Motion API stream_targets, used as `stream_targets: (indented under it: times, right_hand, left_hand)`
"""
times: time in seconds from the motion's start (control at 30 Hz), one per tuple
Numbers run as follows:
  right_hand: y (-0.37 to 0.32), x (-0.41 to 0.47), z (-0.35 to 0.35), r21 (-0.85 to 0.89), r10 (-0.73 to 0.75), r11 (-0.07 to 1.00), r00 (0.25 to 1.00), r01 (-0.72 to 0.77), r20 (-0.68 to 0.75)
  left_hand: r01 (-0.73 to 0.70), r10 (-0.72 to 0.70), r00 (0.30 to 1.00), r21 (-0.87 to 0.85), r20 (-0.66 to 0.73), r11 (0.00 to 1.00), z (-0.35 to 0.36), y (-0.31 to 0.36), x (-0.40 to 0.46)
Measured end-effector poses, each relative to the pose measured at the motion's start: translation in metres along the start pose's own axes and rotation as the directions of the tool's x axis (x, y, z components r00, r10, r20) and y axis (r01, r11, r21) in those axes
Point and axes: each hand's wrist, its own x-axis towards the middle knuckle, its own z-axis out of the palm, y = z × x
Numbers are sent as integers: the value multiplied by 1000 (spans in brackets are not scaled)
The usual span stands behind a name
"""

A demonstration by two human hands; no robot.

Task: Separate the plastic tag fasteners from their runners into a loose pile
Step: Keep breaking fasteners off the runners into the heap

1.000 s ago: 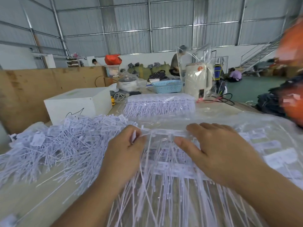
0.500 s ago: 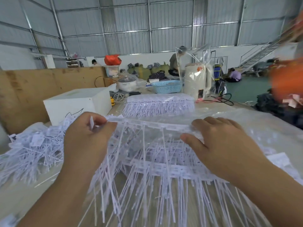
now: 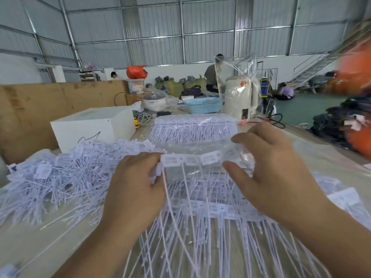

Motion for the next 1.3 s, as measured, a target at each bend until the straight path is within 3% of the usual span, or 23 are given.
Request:
stream_targets:
  times: [0.13, 0.27, 0.4, 0.57, 0.67, 0.77, 0.87, 0.9, 1.0, 1.07, 1.13, 1.23, 1.3]
  right_hand:
    - [-4, 0, -3, 352, 12, 935, 986, 48, -167]
    - [-13, -1, -5, 687, 120, 720, 993, -101, 20]
    - [-13, 0, -4, 705, 198, 680, 976, -201, 87]
    - [-23, 1, -1, 611, 38, 789, 998, -57, 45]
    - [-27, -4, 7, 535, -6, 837, 977, -112, 213]
    - [-30, -8, 11, 508, -40, 827, 875, -242, 483]
    - [-44, -2, 23, 573, 53, 678, 808, -461, 587]
    - [-47, -1, 29, 603, 98, 587, 788, -539, 608]
    - [-65, 18, 44, 656, 217, 167, 676, -736, 704]
    - [-73, 23, 47, 619, 328, 54, 600, -783, 730]
    - [-71, 18, 48, 627, 297, 36, 607, -778, 737]
    - [-61, 9, 52, 721, 194, 98, 724, -686, 662]
    - [-63, 9, 49, 731, 149, -9, 722, -682, 676]
  left_hand:
    - [14, -25, 996, 126, 84, 992, 1, -3, 0]
    - [-17, 5, 997, 152, 75, 988, 3, 0, 0]
    - [-81, 68, 991, 113, 116, 990, 6, 5, -4]
    - [-57, 60, 985, -25, 160, 998, 8, 15, -9]
    - [-66, 78, 989, -105, 123, 992, 6, 25, -11]
    - [-94, 114, 988, -184, 106, 978, 5, 34, -12]
    - [-130, 148, 983, -164, 104, 978, 7, 37, -13]
    - [-121, 135, 986, -145, 93, 982, 8, 35, -12]
    - [-17, 29, 998, -181, 61, 983, 10, 29, -10]
    - [0, 13, 998, -199, 63, 980, 10, 27, -8]
    - [-6, 21, 997, -195, 74, 981, 9, 26, -8]
    - [-29, 41, 997, -187, 61, 982, 10, 26, -7]
    - [-30, 40, 998, -189, 45, 982, 10, 24, -6]
